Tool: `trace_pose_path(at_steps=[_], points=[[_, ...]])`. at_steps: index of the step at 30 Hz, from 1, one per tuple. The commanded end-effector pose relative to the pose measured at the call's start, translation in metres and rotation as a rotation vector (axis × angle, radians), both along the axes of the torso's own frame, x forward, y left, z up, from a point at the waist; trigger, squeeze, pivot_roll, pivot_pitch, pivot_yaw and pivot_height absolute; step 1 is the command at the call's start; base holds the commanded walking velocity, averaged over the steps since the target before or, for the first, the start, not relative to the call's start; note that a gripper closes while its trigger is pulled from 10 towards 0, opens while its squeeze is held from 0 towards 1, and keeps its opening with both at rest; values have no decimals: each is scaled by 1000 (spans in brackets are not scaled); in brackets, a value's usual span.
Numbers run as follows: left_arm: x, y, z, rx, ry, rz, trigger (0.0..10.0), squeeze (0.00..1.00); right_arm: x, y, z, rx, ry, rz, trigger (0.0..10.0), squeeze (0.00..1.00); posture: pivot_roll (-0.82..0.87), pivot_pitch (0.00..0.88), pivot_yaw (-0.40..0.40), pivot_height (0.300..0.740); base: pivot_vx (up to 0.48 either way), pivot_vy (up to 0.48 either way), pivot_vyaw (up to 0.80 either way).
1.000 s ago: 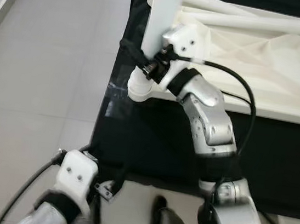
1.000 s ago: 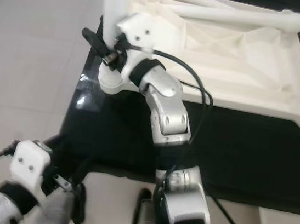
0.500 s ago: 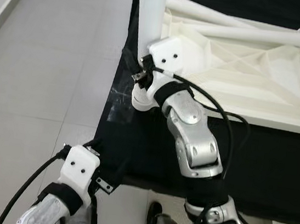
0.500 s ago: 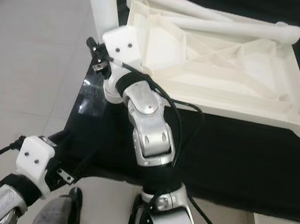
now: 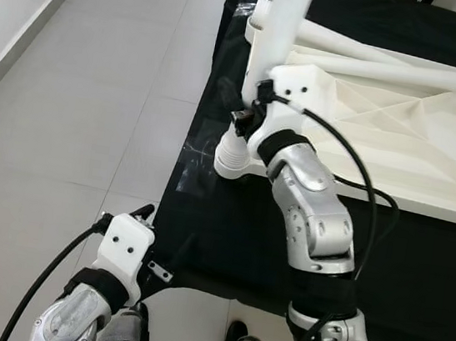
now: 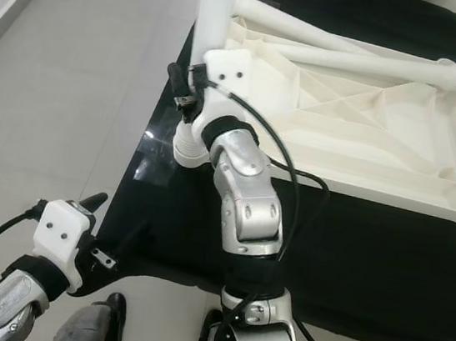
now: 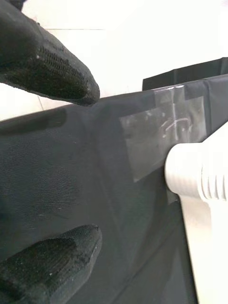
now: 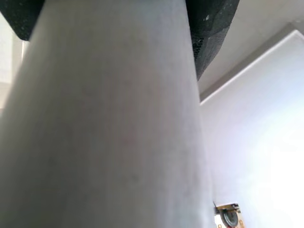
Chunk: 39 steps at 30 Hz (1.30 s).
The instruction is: Building children table
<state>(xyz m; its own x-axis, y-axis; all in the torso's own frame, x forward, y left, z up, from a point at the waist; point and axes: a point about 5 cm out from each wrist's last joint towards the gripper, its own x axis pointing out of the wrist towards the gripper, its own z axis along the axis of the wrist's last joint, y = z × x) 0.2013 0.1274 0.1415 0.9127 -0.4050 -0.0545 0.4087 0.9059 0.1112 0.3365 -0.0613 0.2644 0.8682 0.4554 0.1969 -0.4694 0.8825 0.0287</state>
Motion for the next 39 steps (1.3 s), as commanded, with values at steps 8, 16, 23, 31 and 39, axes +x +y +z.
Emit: trace_pose_path(at_steps=[8,16,23,31,39], points=[[1,-1,-6,-15,19,-2,10000,0,7,-17,-34,42,122,-49,10000,0,125,295,-64,740,0,0,0],[3,0,-6,-15,14,-8,10000,0,2,-14,-13,135,-10,69,10000,0,125,294,-59,740,0,0,0],[4,0,-6,-18,10,-9,10000,0,4,-20,3,180,-96,163,10000,0,127,295,-60,740,0,0,0],[11,3,-3,-15,4,-20,10000,0,10,-44,43,436,-189,236,10000,0,117,263,-56,740,0,0,0],[28,15,15,-53,-61,27,10000,0,10,-57,54,583,-205,278,10000,0,109,210,-48,740,0,0,0]])
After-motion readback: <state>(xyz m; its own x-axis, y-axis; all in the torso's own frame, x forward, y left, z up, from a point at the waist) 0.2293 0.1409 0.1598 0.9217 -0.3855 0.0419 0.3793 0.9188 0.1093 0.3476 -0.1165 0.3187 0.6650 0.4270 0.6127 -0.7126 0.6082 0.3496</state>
